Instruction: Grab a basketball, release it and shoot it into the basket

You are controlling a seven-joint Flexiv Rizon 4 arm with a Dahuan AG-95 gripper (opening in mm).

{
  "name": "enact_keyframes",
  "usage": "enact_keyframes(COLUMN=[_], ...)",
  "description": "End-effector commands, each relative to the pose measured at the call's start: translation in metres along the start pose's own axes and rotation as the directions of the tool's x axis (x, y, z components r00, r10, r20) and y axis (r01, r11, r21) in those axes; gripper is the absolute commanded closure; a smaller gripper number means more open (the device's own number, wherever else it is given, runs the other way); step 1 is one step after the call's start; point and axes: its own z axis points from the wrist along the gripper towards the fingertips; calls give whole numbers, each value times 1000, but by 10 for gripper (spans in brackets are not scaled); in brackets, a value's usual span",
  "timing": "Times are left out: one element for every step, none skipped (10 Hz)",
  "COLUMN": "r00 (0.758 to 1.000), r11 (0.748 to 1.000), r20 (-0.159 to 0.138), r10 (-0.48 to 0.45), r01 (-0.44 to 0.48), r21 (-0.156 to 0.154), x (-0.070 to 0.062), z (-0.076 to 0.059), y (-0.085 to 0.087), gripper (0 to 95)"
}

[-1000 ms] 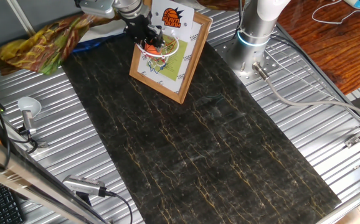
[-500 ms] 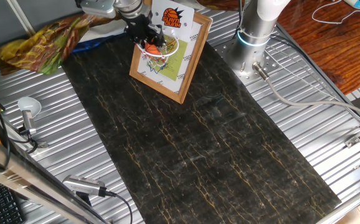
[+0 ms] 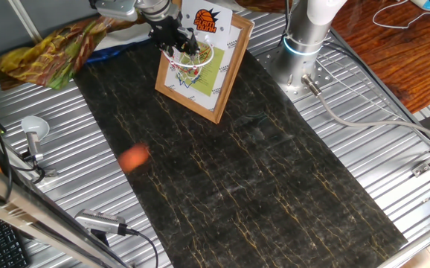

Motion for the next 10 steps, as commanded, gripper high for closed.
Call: enact_keyframes(r00=[995,994,994,994,994,994,994,994,994,994], r11=[995,994,994,994,994,994,994,994,994,994], r20=[-27,-27,-27,-27,-27,-27,-27,-27,-27,-27], r10=[99,103,103,103,103,103,103,103,103,103], r01=[-99,-104,-104,-104,-104,-104,-104,-104,-104,-104], r21=[-24,-24,-24,-24,-24,-24,-24,-24,-24,-24], x=[-16,-17,-17,-17,-17,-17,-17,-17,-17,-17], z=[-16,-16,-16,-16,-16,-16,-16,-16,-16,-16], y=[15,16,16,16,16,16,16,16,16,16], gripper=[380,570,570,570,570,570,570,570,570,570])
